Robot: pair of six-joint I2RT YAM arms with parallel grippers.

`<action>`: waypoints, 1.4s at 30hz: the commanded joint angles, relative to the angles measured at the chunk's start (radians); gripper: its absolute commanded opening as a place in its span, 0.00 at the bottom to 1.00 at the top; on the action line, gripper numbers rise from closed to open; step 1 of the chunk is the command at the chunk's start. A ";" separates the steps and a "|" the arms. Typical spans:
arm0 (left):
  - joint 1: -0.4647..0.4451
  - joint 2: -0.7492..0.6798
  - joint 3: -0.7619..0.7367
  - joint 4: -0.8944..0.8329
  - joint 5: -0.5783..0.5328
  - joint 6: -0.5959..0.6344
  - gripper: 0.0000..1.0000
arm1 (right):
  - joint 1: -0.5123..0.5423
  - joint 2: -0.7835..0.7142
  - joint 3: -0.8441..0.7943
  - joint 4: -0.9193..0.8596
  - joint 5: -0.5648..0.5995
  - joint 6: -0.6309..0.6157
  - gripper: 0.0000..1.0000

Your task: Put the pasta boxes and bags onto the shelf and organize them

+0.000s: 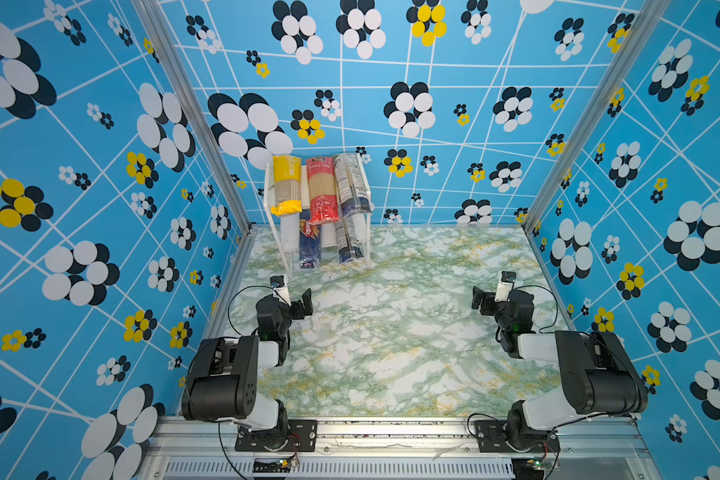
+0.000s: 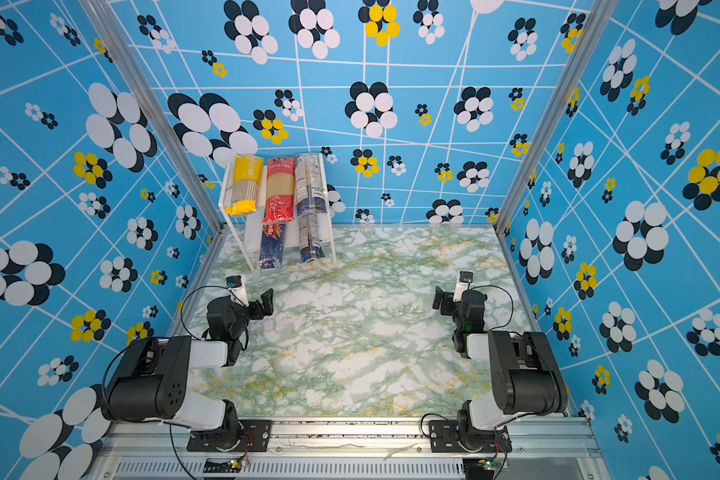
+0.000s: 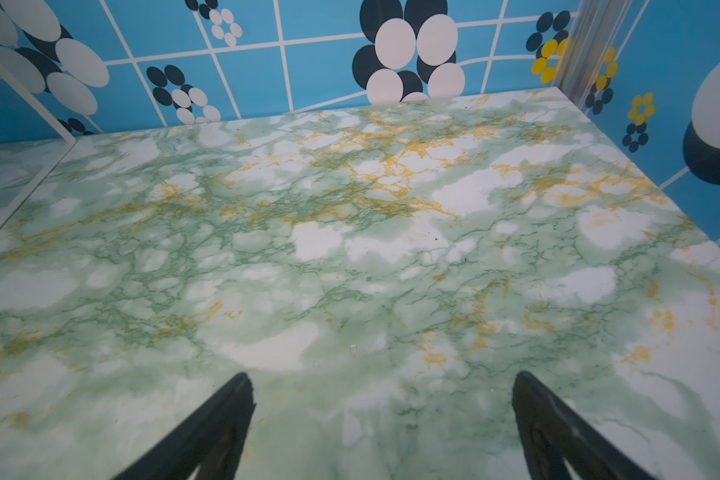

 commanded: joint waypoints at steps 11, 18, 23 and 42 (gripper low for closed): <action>-0.104 0.023 0.065 -0.039 -0.241 0.094 0.99 | 0.009 0.008 0.000 0.042 0.046 -0.018 0.99; -0.097 0.021 0.070 -0.049 -0.229 0.087 0.99 | 0.008 0.008 0.000 0.043 0.049 -0.016 0.99; -0.097 0.021 0.069 -0.049 -0.228 0.088 0.99 | 0.007 0.008 0.000 0.043 0.049 -0.016 0.99; -0.103 0.021 0.066 -0.043 -0.234 0.095 0.99 | 0.009 0.008 -0.001 0.043 0.050 -0.019 0.99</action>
